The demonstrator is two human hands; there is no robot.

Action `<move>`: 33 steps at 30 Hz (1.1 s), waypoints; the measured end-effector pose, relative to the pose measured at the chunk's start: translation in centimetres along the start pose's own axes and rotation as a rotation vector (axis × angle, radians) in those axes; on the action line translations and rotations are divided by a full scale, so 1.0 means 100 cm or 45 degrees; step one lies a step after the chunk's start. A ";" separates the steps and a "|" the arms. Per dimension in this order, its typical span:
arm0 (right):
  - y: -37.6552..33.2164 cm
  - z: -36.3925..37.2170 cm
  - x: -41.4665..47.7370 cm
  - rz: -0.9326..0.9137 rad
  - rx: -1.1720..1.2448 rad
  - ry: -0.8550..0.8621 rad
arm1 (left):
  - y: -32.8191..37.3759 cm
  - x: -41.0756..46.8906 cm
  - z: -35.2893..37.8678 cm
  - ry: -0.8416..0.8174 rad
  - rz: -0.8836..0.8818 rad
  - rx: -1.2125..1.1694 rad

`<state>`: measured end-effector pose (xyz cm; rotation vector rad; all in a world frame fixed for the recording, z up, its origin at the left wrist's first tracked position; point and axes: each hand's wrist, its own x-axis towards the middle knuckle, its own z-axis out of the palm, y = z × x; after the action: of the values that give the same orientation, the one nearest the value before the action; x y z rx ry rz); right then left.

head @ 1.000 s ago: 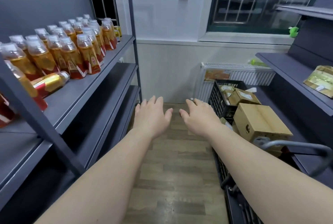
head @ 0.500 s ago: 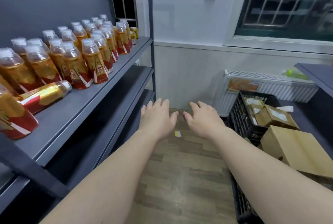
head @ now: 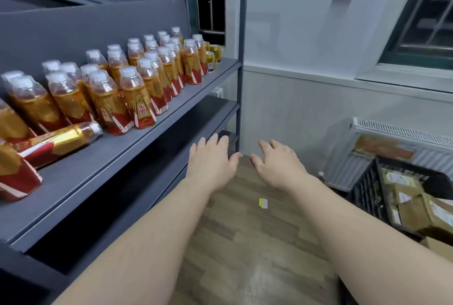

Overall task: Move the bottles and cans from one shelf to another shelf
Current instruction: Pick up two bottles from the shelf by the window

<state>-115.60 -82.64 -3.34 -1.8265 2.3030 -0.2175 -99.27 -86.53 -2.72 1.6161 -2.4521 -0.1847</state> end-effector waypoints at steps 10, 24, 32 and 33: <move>-0.056 0.011 0.082 -0.234 0.018 -0.089 | -0.068 0.047 -0.008 0.052 -0.223 0.044; -0.255 0.037 0.139 -0.844 -0.043 -0.150 | -0.224 0.018 -0.057 0.272 -0.689 -0.003; -0.336 0.050 0.141 -1.191 -0.069 -0.216 | -0.259 -0.015 -0.064 0.413 -0.921 0.054; -0.342 0.052 0.144 -1.231 -0.067 -0.210 | -0.262 -0.019 -0.065 0.433 -0.954 0.057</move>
<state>-85.14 -104.42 -1.24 -2.7033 1.1654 -0.1222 -73.63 -95.14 -2.15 2.2866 -1.5314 0.0414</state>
